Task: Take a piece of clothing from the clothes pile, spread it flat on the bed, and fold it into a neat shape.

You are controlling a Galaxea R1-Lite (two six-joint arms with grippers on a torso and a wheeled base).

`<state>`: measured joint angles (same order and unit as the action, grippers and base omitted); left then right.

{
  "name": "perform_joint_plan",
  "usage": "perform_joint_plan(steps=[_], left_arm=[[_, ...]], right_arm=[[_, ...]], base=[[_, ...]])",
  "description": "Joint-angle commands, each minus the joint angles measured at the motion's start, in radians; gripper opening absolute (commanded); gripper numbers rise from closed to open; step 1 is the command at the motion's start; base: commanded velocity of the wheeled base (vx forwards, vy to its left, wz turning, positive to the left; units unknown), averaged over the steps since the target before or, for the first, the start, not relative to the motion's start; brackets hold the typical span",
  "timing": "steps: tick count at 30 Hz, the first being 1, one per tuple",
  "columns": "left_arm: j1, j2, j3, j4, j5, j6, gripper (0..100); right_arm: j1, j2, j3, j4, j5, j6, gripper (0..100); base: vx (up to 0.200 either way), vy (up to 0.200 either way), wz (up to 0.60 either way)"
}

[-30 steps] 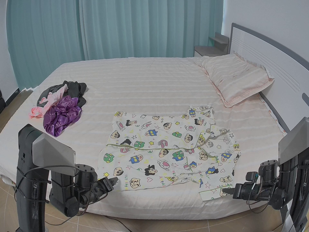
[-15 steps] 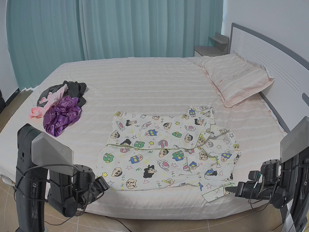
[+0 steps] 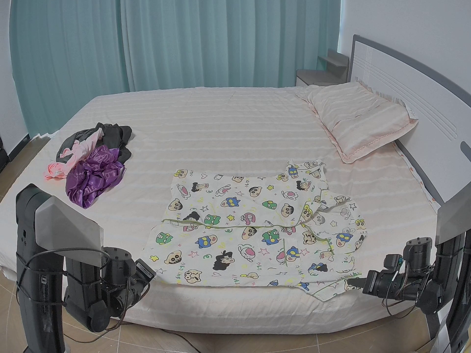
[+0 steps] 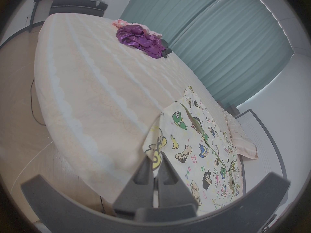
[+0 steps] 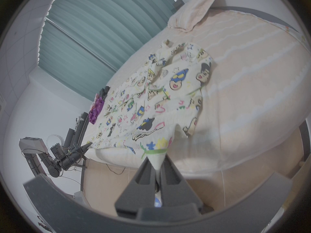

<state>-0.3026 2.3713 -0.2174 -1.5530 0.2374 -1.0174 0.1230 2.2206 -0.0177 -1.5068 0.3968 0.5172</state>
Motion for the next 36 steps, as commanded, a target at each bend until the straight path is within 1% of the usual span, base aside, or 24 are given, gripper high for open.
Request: perform_joint_plan(steps=[1, 3, 10, 12, 14, 16, 19, 23, 26, 27, 30, 31, 32, 35, 36], left_arm=[[-0.001, -0.001, 0.05, -0.013, 0.002, -0.038, 0], [0.0, -0.004, 0.076, -0.013, 0.002, -0.058, 0], [-0.004, -0.015, 0.086, -0.013, 0.003, -0.069, 0], [-0.006, -0.03, 0.086, -0.015, -0.003, -0.067, 0], [-0.017, -0.029, 0.089, -0.013, -0.01, -0.069, 0], [-0.03, -0.021, 0.093, -0.015, -0.017, -0.069, 0], [-0.03, -0.029, 0.096, -0.015, -0.017, -0.067, 0], [-0.044, -0.029, 0.093, -0.015, -0.015, -0.059, 0], [-0.044, -0.04, 0.082, -0.015, -0.015, -0.053, 0], [-0.044, -0.046, 0.084, -0.015, -0.015, -0.049, 0], [-0.05, -0.076, 0.095, -0.015, -0.009, 0.01, 0], [-0.055, -0.087, 0.102, -0.015, 0.005, 0.045, 0], [-0.055, -0.092, 0.105, -0.015, 0.006, 0.05, 0], [-0.058, -0.099, 0.121, -0.015, 0.016, 0.096, 0], [-0.058, -0.099, 0.121, -0.013, 0.014, 0.106, 0]], right_arm=[[-0.005, -0.042, 0.018, 0.06, 0.004, -0.008, 0], [-0.003, -0.049, 0.018, 0.088, 0.005, 0.0, 0], [-0.002, -0.047, 0.018, 0.157, 0.005, -0.008, 0], [0.001, -0.05, 0.018, 0.128, 0.011, -0.066, 0], [0.006, -0.076, 0.018, 0.135, 0.016, -0.105, 0], [0.01, -0.099, 0.018, 0.155, 0.037, -0.103, 0], [0.01, -0.104, 0.018, 0.194, 0.068, -0.117, 0], [0.009, -0.122, 0.018, 0.238, 0.066, -0.137, 0], [0.004, -0.171, 0.018, 0.246, 0.068, -0.128, 0], [0.004, -0.185, 0.018, 0.247, 0.068, -0.126, 0], [0.004, -0.259, 0.018, 0.273, 0.068, -0.125, 0], [0.009, -0.311, 0.018, 0.292, 0.06, -0.128, 0], [0.009, -0.322, 0.018, 0.296, 0.059, -0.128, 0], [0.004, -0.418, 0.018, 0.362, 0.053, -0.131, 0], [0.004, -0.441, 0.018, 0.416, 0.053, -0.131, 0]], base=[[0.0, 0.0, 0.0], [0.0, 0.0, 0.0], [0.0, 0.0, 0.0], [0.0, 0.0, 0.0], [0.0, 0.0, 0.0], [0.0, 0.0, 0.0], [0.0, 0.0, 0.0], [0.0, 0.0, 0.0], [0.0, 0.0, 0.0], [0.0, 0.0, 0.0], [0.0, 0.0, 0.0], [0.0, 0.0, 0.0], [0.0, 0.0, 0.0], [0.0, 0.0, 0.0], [0.0, 0.0, 0.0]])
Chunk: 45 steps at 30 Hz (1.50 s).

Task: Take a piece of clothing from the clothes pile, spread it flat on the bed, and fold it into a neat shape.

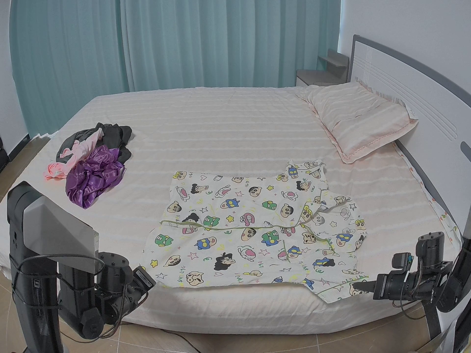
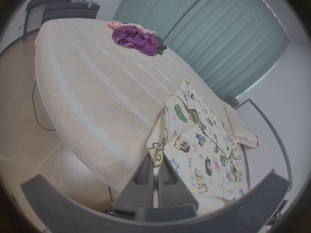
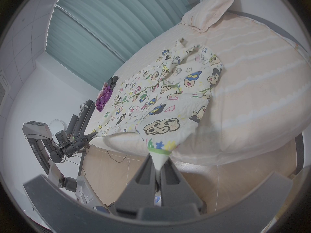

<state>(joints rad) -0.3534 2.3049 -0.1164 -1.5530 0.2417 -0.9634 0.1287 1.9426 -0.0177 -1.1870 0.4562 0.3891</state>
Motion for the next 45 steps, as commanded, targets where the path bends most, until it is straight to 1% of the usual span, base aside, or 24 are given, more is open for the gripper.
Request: perform_joint_plan(steps=[1, 3, 5, 8, 9, 12, 14, 17, 21, 25, 26, 27, 31, 32, 33, 34, 35, 36, 37, 38, 41, 43, 44, 45], left_arm=[[-0.007, -0.032, 0.021, -0.013, 0.008, 0.055, 0], [-0.016, -0.027, 0.029, -0.013, 0.007, 0.06, 0], [-0.024, -0.027, 0.04, -0.012, 0.005, 0.063, 0], [-0.033, -0.038, 0.092, -0.013, 0.004, 0.106, 0], [-0.033, -0.039, 0.095, -0.013, 0.004, 0.107, 0], [-0.035, -0.064, 0.115, -0.012, 0.004, 0.118, 0], [-0.033, -0.079, 0.116, -0.002, 0.005, 0.127, 0], [-0.033, -0.082, 0.116, 0.028, 0.005, 0.158, 0], [-0.033, -0.131, 0.116, 0.105, 0.005, 0.192, 0], [-0.036, -0.251, 0.113, 0.254, 0.001, 0.224, 0], [-0.038, -0.259, 0.113, 0.271, -0.001, 0.227, 0], [-0.038, -0.277, 0.106, 0.321, -0.013, 0.239, 0], [-0.033, -0.294, 0.095, 0.37, -0.019, 0.269, 0], [-0.027, -0.311, 0.092, 0.398, -0.021, 0.299, 0], [-0.024, -0.321, 0.084, 0.419, -0.021, 0.31, 0], [-0.018, -0.338, 0.063, 0.455, -0.022, 0.315, 0], [-0.018, -0.338, 0.063, 0.455, -0.022, 0.315, 0], [-0.009, -0.367, 0.023, 0.527, -0.03, 0.315, 0], [-0.007, -0.374, 0.015, 0.545, -0.032, 0.315, 0], [0.008, -0.417, -0.042, 0.656, -0.055, 0.315, 0], [0.059, -0.516, -0.198, 0.932, -0.131, 0.31, 0], [0.073, -0.556, -0.292, 1.12, -0.17, 0.307, 0], [0.073, -0.559, -0.304, 1.145, -0.174, 0.305, 0], [0.073, -0.565, -0.358, 1.26, -0.196, 0.293, 0]], right_arm=[[0.0, -0.171, 0.018, 0.139, -0.007, -0.01, 0], [0.005, -0.182, 0.018, 0.225, -0.008, -0.024, 0], [0.0, -0.183, 0.018, 0.237, -0.008, -0.03, 0], [-0.003, -0.205, 0.018, 0.251, -0.011, -0.03, 0], [-0.003, -0.208, 0.018, 0.253, -0.011, -0.03, 0], [0.005, -0.257, 0.018, 0.302, -0.014, -0.032, 0], [0.025, -0.295, 0.018, 0.38, -0.013, -0.047, 0], [0.038, -0.312, 0.018, 0.431, -0.013, -0.059, 0], [0.04, -0.34, 0.018, 0.469, -0.014, -0.067, 0], [0.043, -0.379, 0.018, 0.512, -0.016, -0.092, 0], [0.045, -0.379, 0.018, 0.515, -0.016, -0.095, 0], [0.049, -0.375, 0.013, 0.521, -0.016, -0.104, 0], [0.052, -0.363, 0.008, 0.515, -0.016, -0.107, 0], [0.051, -0.372, -0.004, 0.514, -0.014, -0.105, 0], [0.051, -0.382, -0.018, 0.521, -0.014, -0.105, 0], [0.052, -0.39, -0.03, 0.523, -0.016, -0.105, 0], [0.052, -0.39, -0.03, 0.523, -0.016, -0.105, 0], [0.052, -0.393, -0.039, 0.529, -0.016, -0.105, 0], [0.052, -0.392, -0.041, 0.532, -0.016, -0.107, 0], [0.054, -0.389, -0.048, 0.546, -0.016, -0.107, 0], [0.052, -0.392, -0.082, 0.569, -0.016, -0.105, 0], [0.049, -0.393, -0.099, 0.581, -0.014, -0.105, 0], [0.049, -0.392, -0.1, 0.581, -0.014, -0.105, 0], [0.049, -0.39, -0.114, 0.59, -0.016, -0.105, 0]], base=[[0.0, 0.0, 0.0], [0.0, 0.0, 0.0], [0.0, 0.0, 0.0], [0.0, 0.0, 0.0], [0.0, 0.0, 0.0], [0.0, 0.0, 0.0], [0.0, 0.0, 0.0], [0.0, 0.0, 0.0], [0.0, 0.0, 0.0], [0.0, 0.0, 0.0], [0.0, 0.0, 0.0], [0.0, 0.0, 0.0], [0.0, 0.0, 0.0], [0.0, 0.0, 0.0], [0.0, 0.0, 0.0], [0.0, 0.0, 0.0], [0.0, 0.0, 0.0], [0.0, 0.0, 0.0], [0.0, 0.0, 0.0], [0.0, 0.0, 0.0], [0.0, 0.0, 0.0], [0.0, 0.0, 0.0], [0.0, 0.0, 0.0], [0.0, 0.0, 0.0]])
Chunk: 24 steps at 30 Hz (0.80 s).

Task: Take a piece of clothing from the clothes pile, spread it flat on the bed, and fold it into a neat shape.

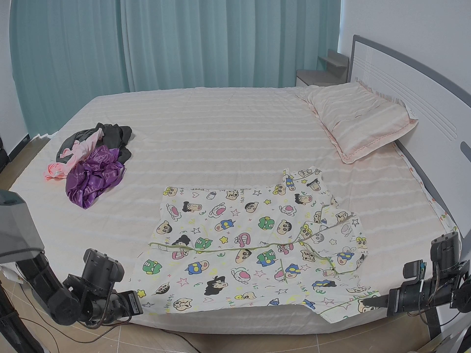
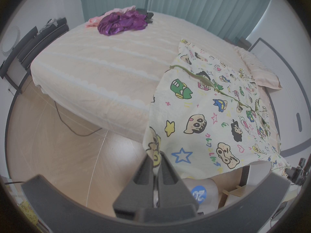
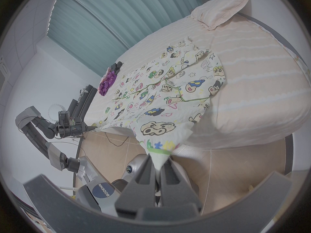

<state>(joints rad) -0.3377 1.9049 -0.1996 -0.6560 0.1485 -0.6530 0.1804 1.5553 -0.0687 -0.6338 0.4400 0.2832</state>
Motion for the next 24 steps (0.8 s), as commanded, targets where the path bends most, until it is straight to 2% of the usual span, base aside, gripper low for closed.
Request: perform_joint_plan(steps=[1, 2, 7, 10, 13, 21, 24], left_arm=[[0.057, -0.164, -0.282, 0.378, -0.104, -0.022, 0], [0.057, -0.161, -0.311, 0.424, -0.106, -0.033, 0], [0.06, -0.121, -0.333, 0.424, -0.098, -0.033, 0], [0.088, -0.081, -0.388, 0.424, -0.099, -0.062, 0], [0.103, -0.056, -0.422, 0.426, -0.101, -0.103, 0], [0.115, 0.013, -0.465, 0.426, -0.101, -0.114, 0], [0.115, 0.04, -0.5, 0.426, -0.101, -0.146, 0]], right_arm=[[-0.002, -0.003, -0.065, 0.04, 0.0, 0.001, 0], [-0.004, -0.003, -0.082, 0.051, 0.002, 0.001, 0], [-0.025, 0.002, -0.132, 0.091, 0.002, 0.001, 0], [-0.044, 0.006, -0.18, 0.125, 0.008, 0.007, 0], [-0.044, 0.019, -0.201, 0.126, 0.008, 0.01, 0], [-0.087, 0.124, -0.275, 0.118, 0.011, 0.01, 0], [-0.095, 0.164, -0.306, 0.114, 0.013, 0.01, 0]], base=[[0.0, 0.0, 0.0], [0.0, 0.0, 0.0], [0.0, 0.0, 0.0], [0.0, 0.0, 0.0], [0.0, 0.0, 0.0], [0.0, 0.0, 0.0], [0.0, 0.0, 0.0]])
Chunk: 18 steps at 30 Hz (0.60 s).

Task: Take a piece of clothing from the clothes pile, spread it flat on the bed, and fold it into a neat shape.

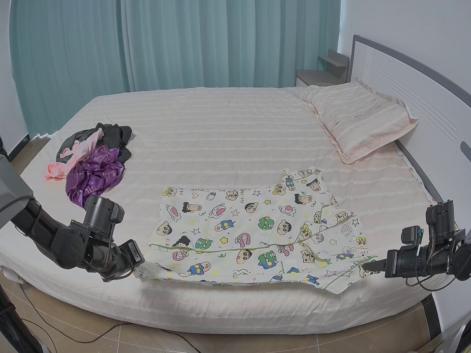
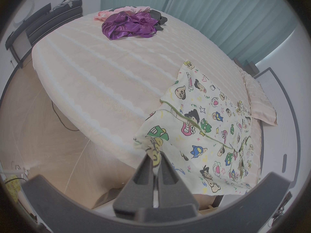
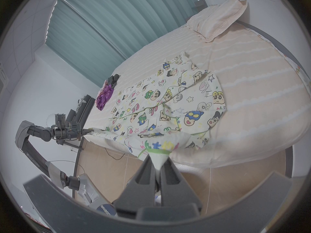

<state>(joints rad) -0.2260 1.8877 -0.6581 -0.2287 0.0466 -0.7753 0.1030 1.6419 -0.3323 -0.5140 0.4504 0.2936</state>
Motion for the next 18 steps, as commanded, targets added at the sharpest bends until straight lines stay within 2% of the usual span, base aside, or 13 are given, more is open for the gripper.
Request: perform_joint_plan(steps=[1, 11, 18], left_arm=[[0.004, 0.065, -0.057, 0.0, 0.001, -0.039, 0], [0.017, 0.168, -0.184, 0.006, 0.002, -0.124, 0], [0.023, 0.222, -0.236, 0.008, 0.004, -0.13, 0]], right_arm=[[-0.019, 0.088, -0.051, -0.006, 0.004, 0.001, 0], [-0.04, 0.214, -0.178, -0.008, -0.003, 0.013, 0], [-0.046, 0.288, -0.267, -0.009, -0.007, 0.061, 0]], base=[[0.0, 0.0, 0.0], [0.0, 0.0, 0.0], [0.0, 0.0, 0.0]])
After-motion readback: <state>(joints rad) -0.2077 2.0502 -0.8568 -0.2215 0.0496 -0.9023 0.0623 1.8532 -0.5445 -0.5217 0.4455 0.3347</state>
